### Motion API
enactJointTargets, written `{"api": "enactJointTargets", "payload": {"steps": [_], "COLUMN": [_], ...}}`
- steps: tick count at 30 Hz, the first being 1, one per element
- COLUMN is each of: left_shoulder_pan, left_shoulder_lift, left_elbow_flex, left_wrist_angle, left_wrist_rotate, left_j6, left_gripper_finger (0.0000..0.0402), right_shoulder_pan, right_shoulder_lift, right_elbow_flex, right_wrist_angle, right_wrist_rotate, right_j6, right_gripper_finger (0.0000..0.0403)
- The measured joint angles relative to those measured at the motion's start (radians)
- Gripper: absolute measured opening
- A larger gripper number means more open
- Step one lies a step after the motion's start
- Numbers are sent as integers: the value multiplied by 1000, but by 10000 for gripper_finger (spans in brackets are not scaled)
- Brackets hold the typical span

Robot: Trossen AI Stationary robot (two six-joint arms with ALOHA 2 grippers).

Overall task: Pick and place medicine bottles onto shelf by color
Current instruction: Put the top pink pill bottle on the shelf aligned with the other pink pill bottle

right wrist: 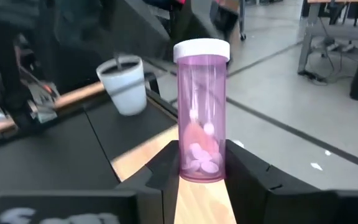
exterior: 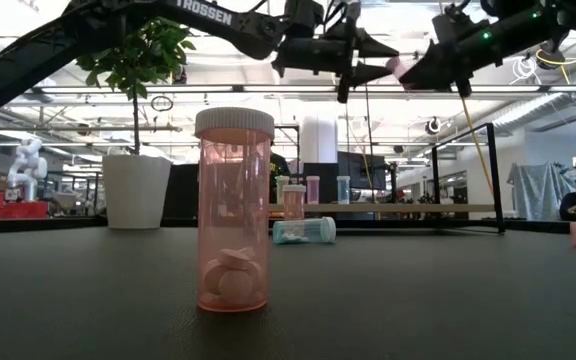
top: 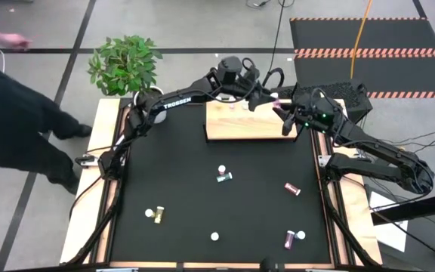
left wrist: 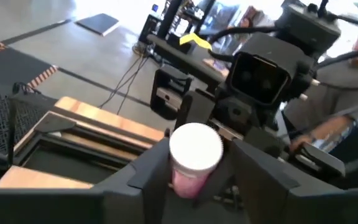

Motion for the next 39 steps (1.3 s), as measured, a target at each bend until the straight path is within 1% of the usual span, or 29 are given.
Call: {"api": "enactJointTargets", "payload": {"steps": [2,5,7,10,13,16,20,29,39], "left_shoulder_pan": [5,9,5,-4,-19,-30,-24,-2,-4], "left_shoulder_lift": [-6,-22,-26,-23,-23,-23,-23,-23,-23], "left_elbow_flex": [0,0,0,0,0,0,0,0,0], "left_wrist_angle": [-29,-79,-107,-154,-210,-254,-256,-322,-314], "left_wrist_rotate": [13,50,54,73,70,27,23,22,33], "left_j6": [51,108,158,204,288,346,350,369,386], "left_gripper_finger": [198,227,241,256,265,268,253,187,160], "right_shoulder_pan": [-1,-6,-11,-21,-27,-25,-25,-25,-25], "right_shoulder_lift": [0,2,5,19,50,81,103,92,92], "right_elbow_flex": [0,0,0,0,0,0,0,0,0], "right_wrist_angle": [-33,-44,-47,-56,-60,-60,-59,-57,-57], "right_wrist_rotate": [-4,-48,-84,-140,-197,-220,-232,-233,-233], "right_j6": [-15,-38,-50,-70,-88,-95,-95,-79,-76], "right_gripper_finger": [106,107,106,104,104,104,103,103,103]}}
